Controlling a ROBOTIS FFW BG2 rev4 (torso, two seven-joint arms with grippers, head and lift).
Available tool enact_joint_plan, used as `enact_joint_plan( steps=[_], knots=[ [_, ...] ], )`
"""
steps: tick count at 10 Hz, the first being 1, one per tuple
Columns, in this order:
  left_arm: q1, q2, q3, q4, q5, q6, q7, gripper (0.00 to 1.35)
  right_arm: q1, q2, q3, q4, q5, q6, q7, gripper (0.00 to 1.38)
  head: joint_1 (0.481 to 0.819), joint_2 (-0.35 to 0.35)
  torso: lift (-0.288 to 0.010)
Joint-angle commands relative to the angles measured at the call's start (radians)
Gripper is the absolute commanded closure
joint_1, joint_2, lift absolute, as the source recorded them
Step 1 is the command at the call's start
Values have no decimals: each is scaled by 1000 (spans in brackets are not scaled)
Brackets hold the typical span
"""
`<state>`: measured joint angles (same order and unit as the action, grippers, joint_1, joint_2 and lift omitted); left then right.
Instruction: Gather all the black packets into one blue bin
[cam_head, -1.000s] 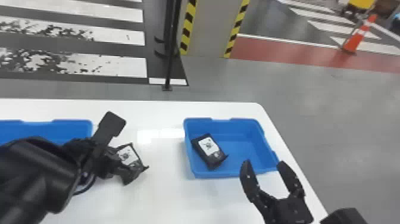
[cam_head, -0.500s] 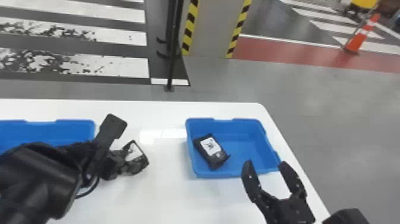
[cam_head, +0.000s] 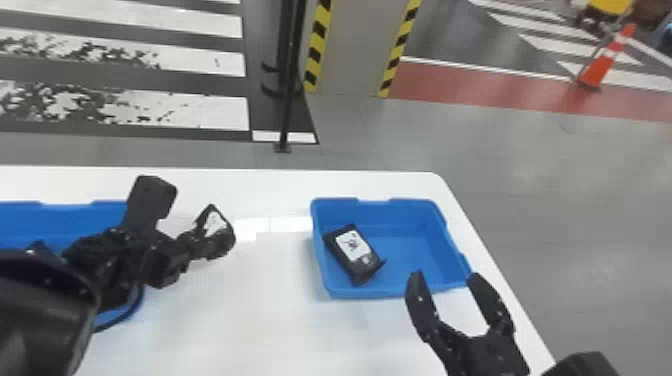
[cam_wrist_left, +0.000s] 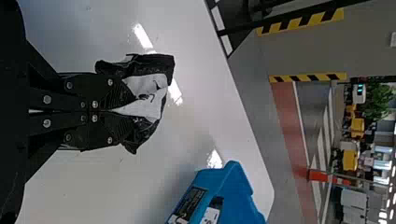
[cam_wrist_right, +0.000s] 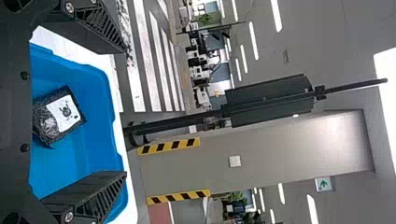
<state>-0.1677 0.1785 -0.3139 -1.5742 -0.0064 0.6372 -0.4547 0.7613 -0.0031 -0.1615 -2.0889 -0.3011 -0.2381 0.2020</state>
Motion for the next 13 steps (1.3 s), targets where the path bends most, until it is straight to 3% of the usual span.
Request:
enact_joint_plan(
  steps=[1,5,8,9,11,12,13],
  knots=[
    [72,4,107,-120,0,-6,-6,1210,2,0,0,-1,0,0,1,93,695,-271,-110],
    [307,4,342,-474,28,-2,-18,1210,4,0,2,-1,2,0,4,93,695,-171,-110],
    [391,4,479,-511,-51,-6,-38,1173,4,0,4,-1,2,0,5,93,695,-97,-110],
    [401,4,517,-508,-83,3,-38,1027,2,0,6,1,4,0,5,93,695,-57,-110],
    [420,-2,577,-501,-87,-6,-38,150,-3,0,6,-3,12,20,11,93,695,28,-110],
    [425,-4,591,-501,-85,-9,-38,45,-10,-2,6,-6,14,34,14,101,695,58,-110],
    [440,-4,597,-501,-63,-73,-38,147,-15,-3,4,-18,22,61,19,113,695,77,-110]
  ],
)
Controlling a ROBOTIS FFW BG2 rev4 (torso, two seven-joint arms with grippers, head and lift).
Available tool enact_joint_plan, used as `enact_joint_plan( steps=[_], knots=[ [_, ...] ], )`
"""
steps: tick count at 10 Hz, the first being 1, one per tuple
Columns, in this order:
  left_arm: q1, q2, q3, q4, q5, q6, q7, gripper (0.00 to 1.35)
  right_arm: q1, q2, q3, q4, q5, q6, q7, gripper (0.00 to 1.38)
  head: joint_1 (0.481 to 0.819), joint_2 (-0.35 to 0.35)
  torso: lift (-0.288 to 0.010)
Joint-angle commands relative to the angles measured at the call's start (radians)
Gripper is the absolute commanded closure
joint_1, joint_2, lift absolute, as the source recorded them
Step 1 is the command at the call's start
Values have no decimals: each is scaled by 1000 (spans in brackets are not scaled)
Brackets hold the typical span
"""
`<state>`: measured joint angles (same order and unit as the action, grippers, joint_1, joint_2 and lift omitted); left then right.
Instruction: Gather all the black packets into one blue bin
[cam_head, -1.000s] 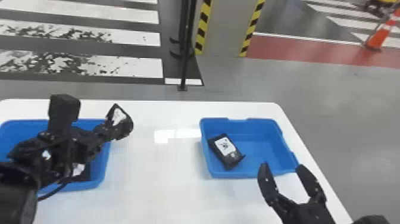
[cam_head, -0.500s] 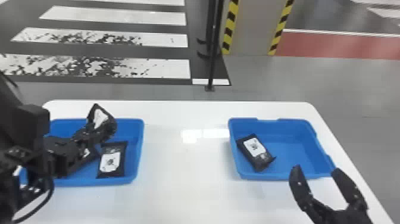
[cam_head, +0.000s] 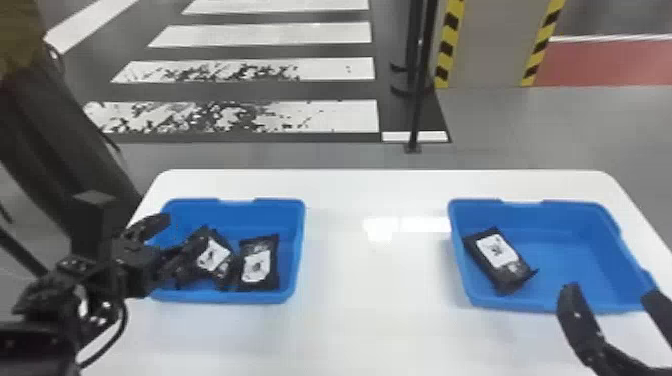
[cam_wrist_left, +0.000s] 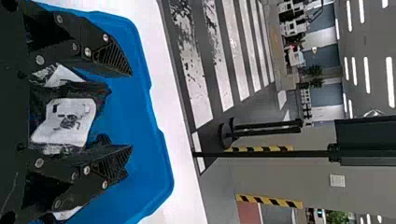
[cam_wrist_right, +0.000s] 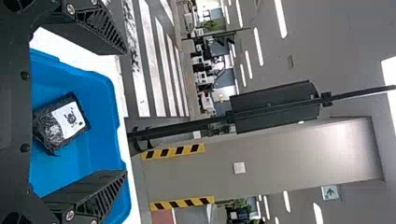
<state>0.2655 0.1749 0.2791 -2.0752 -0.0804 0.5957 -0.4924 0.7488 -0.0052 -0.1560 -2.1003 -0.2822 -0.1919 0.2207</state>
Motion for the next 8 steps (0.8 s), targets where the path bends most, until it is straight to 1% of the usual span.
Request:
enact_joint_plan(
  steps=[1,2,3,4,5,6,7,8],
  knots=[
    [34,0,6,-2,42,-95,-3,193,-15,-7,-2,-36,35,64,5,107,695,84,-110],
    [76,0,2,-2,104,-181,-8,194,-35,-19,-2,-51,57,123,16,105,695,83,-110],
    [127,-2,-6,-2,168,-301,-11,194,-57,-27,-4,-61,75,180,28,104,695,77,-110],
    [181,-8,-12,-7,224,-409,-12,200,-86,-35,-22,-88,109,285,54,104,695,64,-110],
    [242,-20,-6,-32,260,-480,-8,200,-120,-41,-43,-110,157,371,80,105,695,45,-110],
    [314,-37,22,-91,258,-515,-2,200,-155,-48,-55,-129,206,469,100,105,695,35,-110],
    [392,-52,48,-150,260,-552,12,200,-194,-62,-55,-139,248,553,124,105,695,23,-110],
    [463,-72,76,-189,266,-593,28,200,-233,-76,-55,-164,312,651,150,107,695,25,-110]
  ],
)
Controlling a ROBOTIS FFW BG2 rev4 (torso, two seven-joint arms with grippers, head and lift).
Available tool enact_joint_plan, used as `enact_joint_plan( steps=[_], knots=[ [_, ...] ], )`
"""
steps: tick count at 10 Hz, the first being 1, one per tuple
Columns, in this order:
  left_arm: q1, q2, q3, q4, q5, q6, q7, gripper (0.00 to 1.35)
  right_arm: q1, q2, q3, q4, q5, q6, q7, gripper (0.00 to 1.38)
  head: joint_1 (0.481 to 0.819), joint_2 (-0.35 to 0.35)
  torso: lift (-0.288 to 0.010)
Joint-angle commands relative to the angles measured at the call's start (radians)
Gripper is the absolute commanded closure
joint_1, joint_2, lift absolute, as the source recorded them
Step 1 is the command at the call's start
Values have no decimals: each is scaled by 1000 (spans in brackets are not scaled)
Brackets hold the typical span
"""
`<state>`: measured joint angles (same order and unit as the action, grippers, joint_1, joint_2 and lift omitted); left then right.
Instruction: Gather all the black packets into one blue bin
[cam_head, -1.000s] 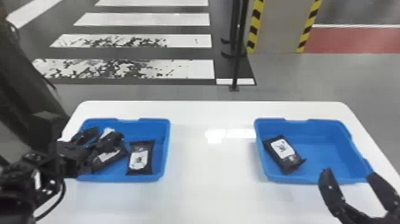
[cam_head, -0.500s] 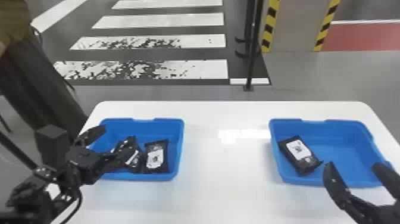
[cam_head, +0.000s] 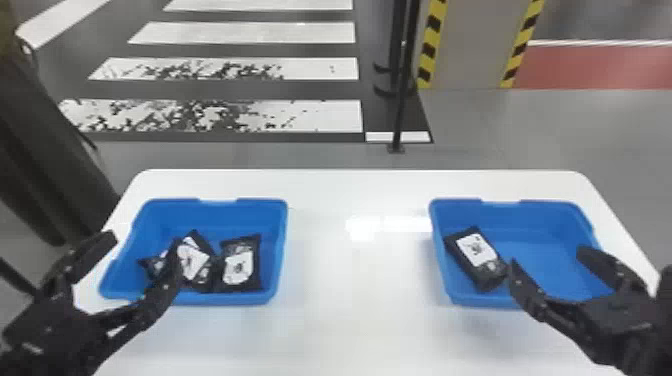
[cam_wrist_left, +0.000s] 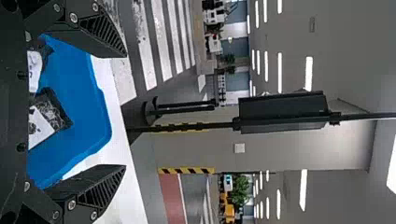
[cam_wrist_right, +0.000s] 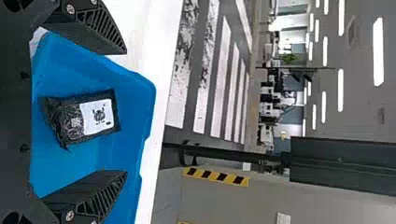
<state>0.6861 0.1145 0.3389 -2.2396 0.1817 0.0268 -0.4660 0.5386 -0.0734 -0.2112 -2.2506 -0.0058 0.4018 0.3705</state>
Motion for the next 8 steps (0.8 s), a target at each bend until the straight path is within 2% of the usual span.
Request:
enact_joint_plan(
  steps=[1,2,3,5,8],
  knots=[
    [97,-36,38,-42,26,-71,17,200,-65,-20,0,-21,92,136,31,108,695,32,-110],
    [126,-59,52,-52,34,-78,20,202,-99,-31,0,-18,129,217,59,108,695,39,-110],
    [143,-67,46,-56,46,-81,20,202,-136,-43,8,-1,165,288,85,108,695,40,-110],
    [151,-59,18,-56,70,-78,20,202,-237,-85,70,85,197,381,130,105,695,27,-110],
    [136,-55,12,-56,74,-54,20,203,-369,-106,141,239,201,398,139,104,695,33,-110]
  ],
)
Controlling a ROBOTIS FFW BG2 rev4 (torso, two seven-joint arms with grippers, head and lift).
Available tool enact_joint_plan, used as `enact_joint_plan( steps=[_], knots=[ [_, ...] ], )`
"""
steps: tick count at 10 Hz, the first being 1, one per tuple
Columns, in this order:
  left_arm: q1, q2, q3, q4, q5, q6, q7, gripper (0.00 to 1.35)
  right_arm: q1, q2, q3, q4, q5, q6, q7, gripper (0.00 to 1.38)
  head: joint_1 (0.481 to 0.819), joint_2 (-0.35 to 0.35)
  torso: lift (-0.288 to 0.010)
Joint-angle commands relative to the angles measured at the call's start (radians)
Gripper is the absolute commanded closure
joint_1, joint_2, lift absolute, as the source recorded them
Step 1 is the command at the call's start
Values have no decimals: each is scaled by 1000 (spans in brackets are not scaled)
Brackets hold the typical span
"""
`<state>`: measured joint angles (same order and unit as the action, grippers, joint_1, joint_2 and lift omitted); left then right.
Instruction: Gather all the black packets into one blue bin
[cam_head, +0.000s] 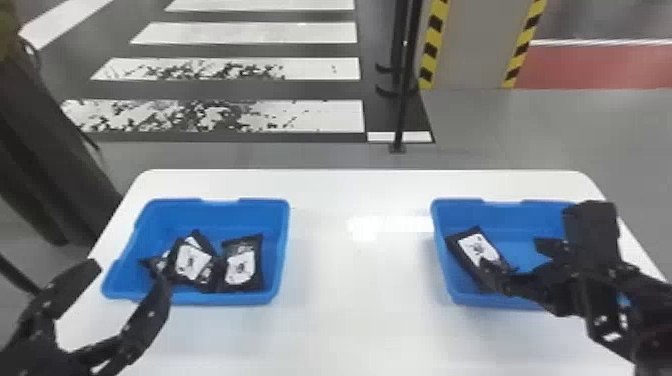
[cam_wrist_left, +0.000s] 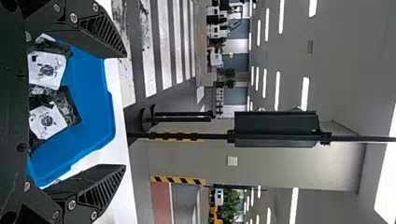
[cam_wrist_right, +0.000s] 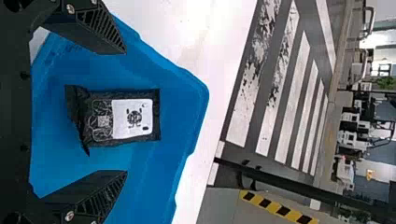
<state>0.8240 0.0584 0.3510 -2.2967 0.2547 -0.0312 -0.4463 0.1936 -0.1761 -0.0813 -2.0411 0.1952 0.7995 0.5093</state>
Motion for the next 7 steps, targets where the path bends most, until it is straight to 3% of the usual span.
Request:
enact_joint_plan(
  steps=[1,4,7],
  knots=[
    [-9,3,-4,1,3,9,0,205,-68,-13,27,96,-4,1,-2,104,695,41,-110],
    [-34,9,-20,6,3,26,0,205,-157,-39,59,236,0,32,-2,104,695,37,-110],
    [-39,11,-20,8,5,31,-2,205,-186,-63,103,292,0,79,0,104,695,14,-110]
  ],
)
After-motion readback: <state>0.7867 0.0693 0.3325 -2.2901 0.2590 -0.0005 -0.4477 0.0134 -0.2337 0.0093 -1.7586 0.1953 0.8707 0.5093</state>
